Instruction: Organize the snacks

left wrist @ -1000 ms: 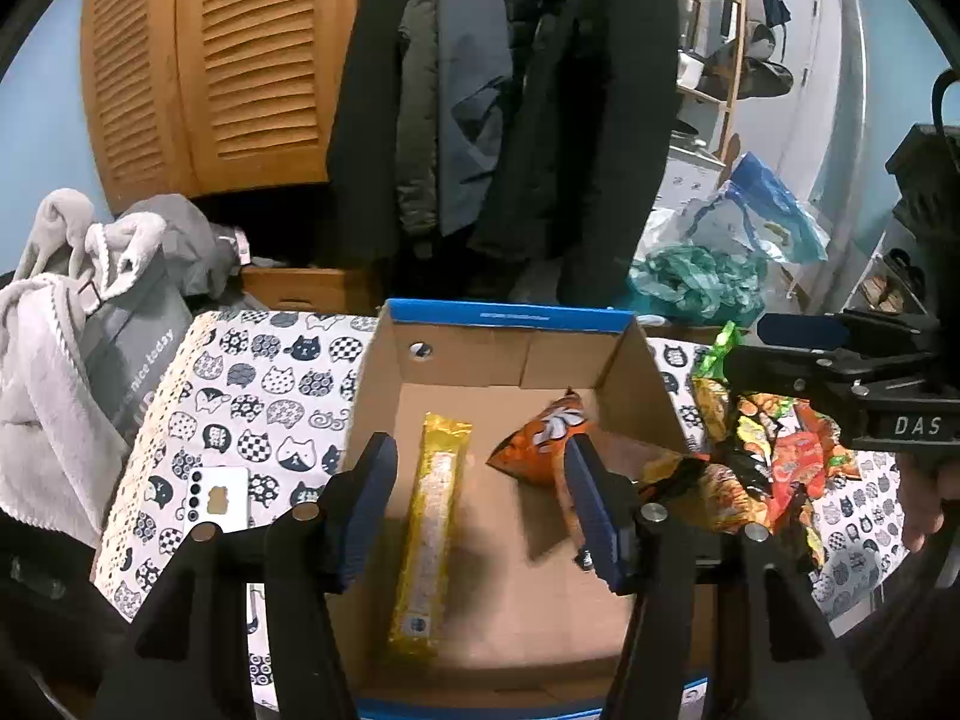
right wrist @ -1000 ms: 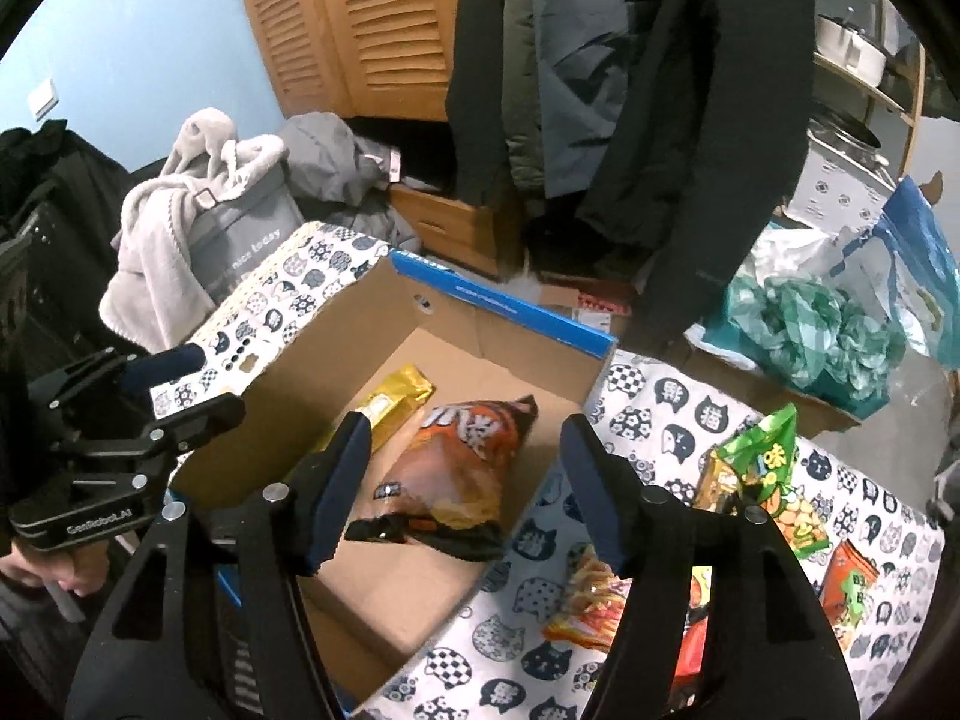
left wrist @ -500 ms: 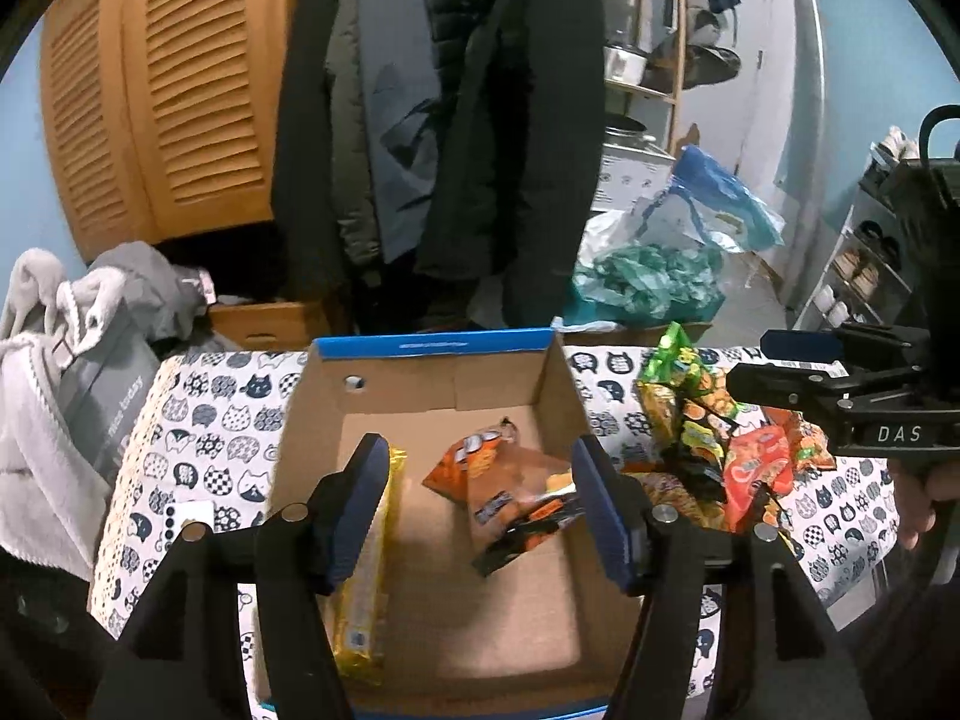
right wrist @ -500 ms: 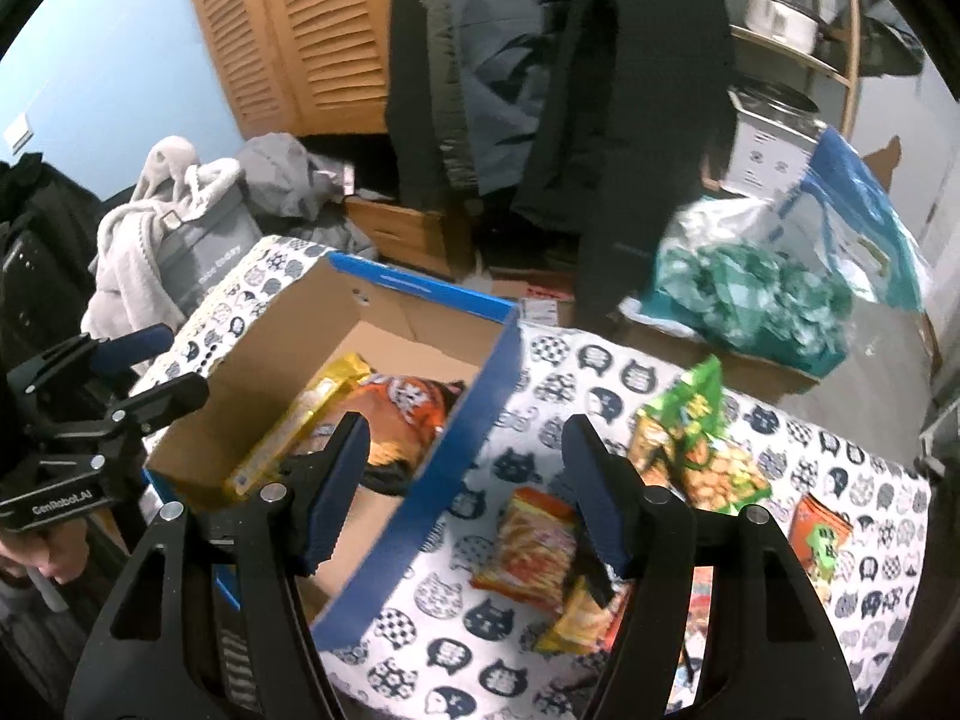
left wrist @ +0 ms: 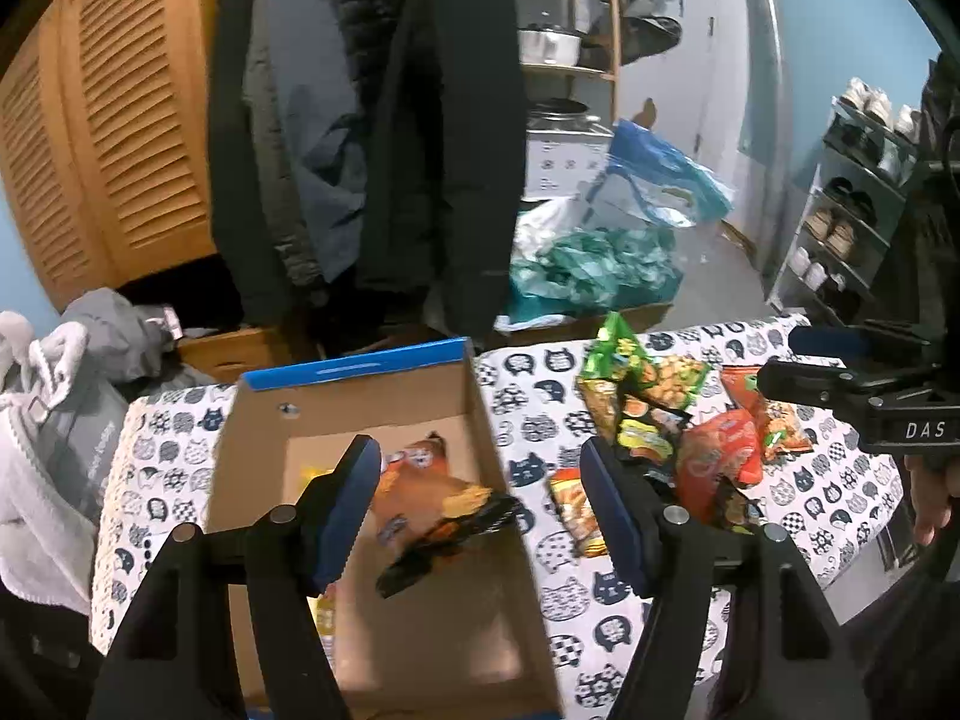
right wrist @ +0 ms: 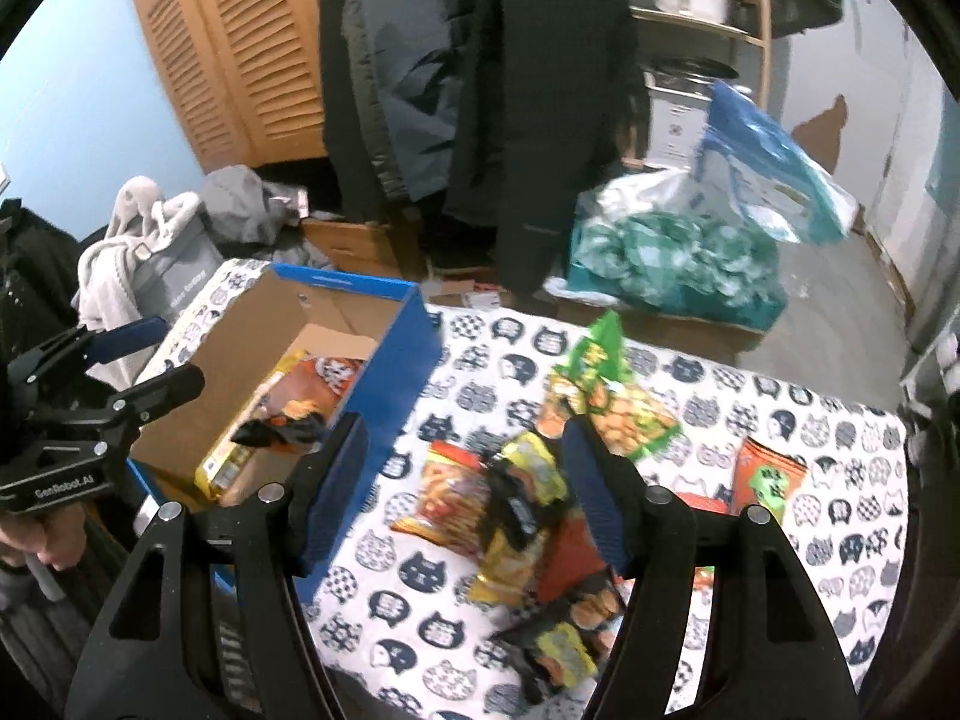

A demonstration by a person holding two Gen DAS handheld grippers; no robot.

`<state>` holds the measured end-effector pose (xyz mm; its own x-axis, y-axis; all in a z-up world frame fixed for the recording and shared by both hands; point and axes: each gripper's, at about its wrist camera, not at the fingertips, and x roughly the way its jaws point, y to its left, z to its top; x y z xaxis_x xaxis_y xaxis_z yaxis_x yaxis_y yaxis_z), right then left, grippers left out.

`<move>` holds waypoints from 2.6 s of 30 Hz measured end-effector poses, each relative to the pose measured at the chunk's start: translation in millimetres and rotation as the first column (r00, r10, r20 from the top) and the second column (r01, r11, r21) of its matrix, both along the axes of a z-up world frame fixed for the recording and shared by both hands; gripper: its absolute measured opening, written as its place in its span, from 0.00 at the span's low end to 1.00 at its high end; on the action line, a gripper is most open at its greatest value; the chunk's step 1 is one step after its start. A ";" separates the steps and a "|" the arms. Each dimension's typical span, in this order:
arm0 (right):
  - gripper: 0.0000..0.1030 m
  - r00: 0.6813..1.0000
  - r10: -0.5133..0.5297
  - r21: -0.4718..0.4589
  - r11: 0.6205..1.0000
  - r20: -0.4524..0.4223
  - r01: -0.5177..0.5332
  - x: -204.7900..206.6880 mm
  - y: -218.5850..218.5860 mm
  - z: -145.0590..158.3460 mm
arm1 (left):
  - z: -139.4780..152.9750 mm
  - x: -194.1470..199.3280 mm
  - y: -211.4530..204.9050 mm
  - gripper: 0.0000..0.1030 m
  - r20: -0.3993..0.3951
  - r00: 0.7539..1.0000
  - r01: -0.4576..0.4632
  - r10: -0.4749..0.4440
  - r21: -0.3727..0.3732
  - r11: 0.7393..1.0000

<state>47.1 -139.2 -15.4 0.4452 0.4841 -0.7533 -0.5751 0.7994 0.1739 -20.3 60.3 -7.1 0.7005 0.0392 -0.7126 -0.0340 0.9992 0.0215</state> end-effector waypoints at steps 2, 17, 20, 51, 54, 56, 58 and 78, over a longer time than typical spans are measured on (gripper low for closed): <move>0.73 1.000 -0.025 0.006 1.000 -0.005 0.025 0.5 -13.5 -2.1 | -2.7 4.5 -9.6 0.69 -0.017 1.000 0.018 -0.018 -0.004 1.000; 0.73 0.986 -0.167 0.017 0.986 -0.008 0.167 5.8 -91.4 -8.6 | -11.6 24.0 -57.5 0.78 -0.028 0.998 0.064 -0.063 0.024 0.998; 0.75 0.980 -0.200 0.021 0.980 -0.005 0.200 6.5 -107.0 -10.3 | -15.1 30.0 -61.5 0.78 -0.049 0.997 0.057 -0.056 0.014 0.998; 0.75 0.937 -0.334 -0.136 0.938 -0.099 0.320 72.9 -186.0 -76.4 | -96.9 128.9 -108.4 0.79 -0.249 0.956 0.163 -0.158 -0.001 0.987; 0.75 0.933 -0.340 -0.155 0.935 -0.119 0.320 82.0 -185.4 -89.0 | -106.9 138.6 -111.1 0.79 -0.272 0.947 0.173 -0.169 -0.008 0.985; 0.75 0.930 -0.344 -0.169 0.932 -0.130 0.321 88.1 -184.9 -96.9 | -113.1 142.3 -113.3 0.79 -0.287 0.943 0.174 -0.171 -0.015 0.985; 0.75 0.927 -0.345 -0.180 0.931 -0.145 0.318 95.2 -183.1 -104.6 | -121.0 146.9 -115.5 0.79 -0.307 0.935 0.176 -0.177 -0.031 0.984; 0.75 0.865 -0.416 -0.271 0.899 -0.281 0.344 133.6 -172.6 -185.0 | -183.2 161.4 -133.8 0.89 -0.427 0.873 0.232 -0.236 -0.061 0.971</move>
<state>180.7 -311.8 -200.4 0.2766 0.1460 -0.9498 -0.1593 0.9817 0.1045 141.1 -73.5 -190.3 0.3151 -0.0946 -0.9443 0.2117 0.9770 -0.0272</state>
